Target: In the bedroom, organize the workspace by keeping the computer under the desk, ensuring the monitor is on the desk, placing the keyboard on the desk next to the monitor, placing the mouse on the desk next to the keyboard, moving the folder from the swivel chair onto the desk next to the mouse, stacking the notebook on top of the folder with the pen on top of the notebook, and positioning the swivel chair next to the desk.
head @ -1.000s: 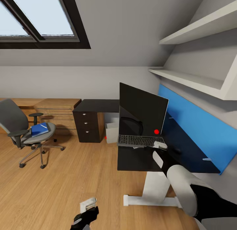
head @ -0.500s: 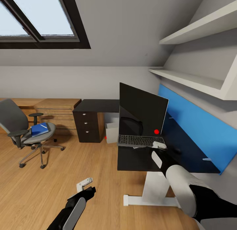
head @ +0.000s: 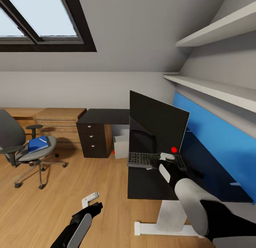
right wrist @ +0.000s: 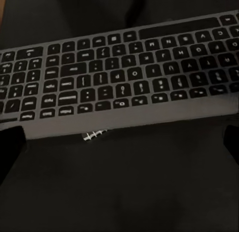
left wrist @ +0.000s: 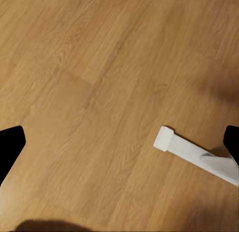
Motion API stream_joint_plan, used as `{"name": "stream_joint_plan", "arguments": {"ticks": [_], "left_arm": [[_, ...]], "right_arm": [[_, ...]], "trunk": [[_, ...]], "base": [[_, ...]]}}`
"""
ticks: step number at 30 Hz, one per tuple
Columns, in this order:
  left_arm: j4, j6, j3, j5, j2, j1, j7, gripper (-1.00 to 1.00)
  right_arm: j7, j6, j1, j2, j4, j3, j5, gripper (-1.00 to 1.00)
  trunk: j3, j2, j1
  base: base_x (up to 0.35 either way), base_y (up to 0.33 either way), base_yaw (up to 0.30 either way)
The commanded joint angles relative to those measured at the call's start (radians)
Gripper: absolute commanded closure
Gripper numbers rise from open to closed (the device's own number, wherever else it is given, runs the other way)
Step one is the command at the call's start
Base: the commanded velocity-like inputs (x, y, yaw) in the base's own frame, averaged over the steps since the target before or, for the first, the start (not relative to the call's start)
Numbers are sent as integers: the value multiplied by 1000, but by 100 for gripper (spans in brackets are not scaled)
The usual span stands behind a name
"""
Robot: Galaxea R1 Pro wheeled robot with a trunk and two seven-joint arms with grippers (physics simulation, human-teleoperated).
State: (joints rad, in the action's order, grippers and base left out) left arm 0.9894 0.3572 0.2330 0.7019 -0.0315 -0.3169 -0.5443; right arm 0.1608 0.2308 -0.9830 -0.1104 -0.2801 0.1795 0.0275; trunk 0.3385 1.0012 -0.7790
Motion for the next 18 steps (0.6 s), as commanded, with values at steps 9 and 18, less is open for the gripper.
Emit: {"name": "stream_joint_plan", "arguments": {"ticks": [9,18], "left_arm": [[2,2,-1,9,9,-1,-8,-100],[2,1,-6,15,36,-1,-8,-100]], "right_arm": [[2,-13,0,-5,-1,-27,-23,-100],[-21,-15,1,-6,-1,-41,-34,-100]], "trunk": [[1,1,-1],[1,1,-1]], "base": [[334,0,0],[334,0,0]]}}
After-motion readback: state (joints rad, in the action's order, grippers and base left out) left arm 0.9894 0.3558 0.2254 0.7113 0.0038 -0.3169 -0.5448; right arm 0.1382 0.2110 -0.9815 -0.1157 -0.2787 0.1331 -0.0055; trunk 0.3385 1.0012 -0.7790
